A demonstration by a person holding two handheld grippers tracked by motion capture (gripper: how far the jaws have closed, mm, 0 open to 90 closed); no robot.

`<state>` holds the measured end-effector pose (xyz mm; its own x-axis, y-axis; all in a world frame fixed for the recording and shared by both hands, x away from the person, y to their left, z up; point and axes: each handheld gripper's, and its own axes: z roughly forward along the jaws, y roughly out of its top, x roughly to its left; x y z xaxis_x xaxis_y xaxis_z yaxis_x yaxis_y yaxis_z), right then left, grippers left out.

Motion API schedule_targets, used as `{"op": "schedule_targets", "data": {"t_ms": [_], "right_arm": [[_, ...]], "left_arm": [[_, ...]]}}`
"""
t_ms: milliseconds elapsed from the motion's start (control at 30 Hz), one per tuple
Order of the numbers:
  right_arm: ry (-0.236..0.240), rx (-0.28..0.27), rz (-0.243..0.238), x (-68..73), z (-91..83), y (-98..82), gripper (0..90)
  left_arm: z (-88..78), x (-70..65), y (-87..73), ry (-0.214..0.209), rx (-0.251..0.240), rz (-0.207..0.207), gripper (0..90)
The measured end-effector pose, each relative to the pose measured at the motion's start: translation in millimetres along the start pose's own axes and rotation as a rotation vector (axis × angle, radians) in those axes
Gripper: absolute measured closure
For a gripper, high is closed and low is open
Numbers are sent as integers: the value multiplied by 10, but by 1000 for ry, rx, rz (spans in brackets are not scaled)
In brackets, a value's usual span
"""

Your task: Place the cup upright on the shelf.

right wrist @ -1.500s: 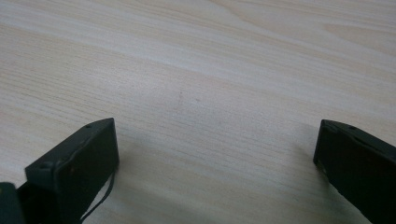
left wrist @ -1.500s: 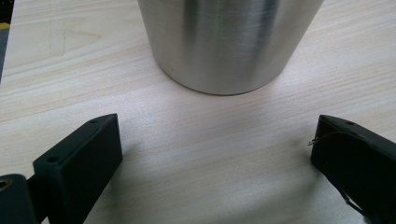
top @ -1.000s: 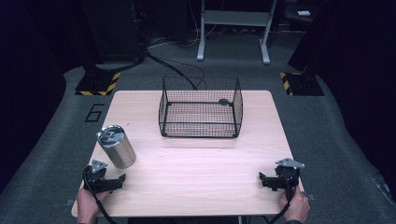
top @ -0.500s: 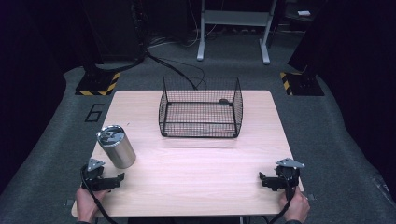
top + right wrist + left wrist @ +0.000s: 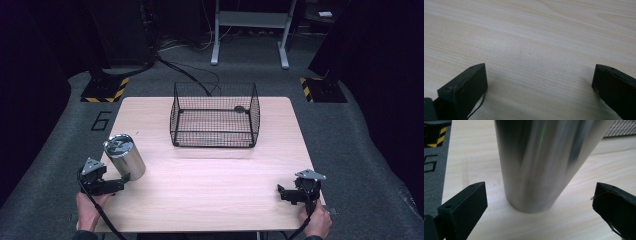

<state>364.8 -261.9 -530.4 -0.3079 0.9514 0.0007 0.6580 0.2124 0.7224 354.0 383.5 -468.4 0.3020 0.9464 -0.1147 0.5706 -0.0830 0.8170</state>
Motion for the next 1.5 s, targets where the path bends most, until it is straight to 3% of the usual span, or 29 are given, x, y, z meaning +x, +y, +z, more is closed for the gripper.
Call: {"op": "schedule_targets", "data": {"t_ms": [400,1100,1500], "right_arm": [[0,-1,0,0,0,0,0],[1,0,2,1,0,0,0],[1,0,2,1,0,0,0]], "left_arm": [[-71,-66,378,-5,-107,-1,0],[164,-119,499,41,-138,-15,0],[215,-170,514,76,-145,-4,16]]}}
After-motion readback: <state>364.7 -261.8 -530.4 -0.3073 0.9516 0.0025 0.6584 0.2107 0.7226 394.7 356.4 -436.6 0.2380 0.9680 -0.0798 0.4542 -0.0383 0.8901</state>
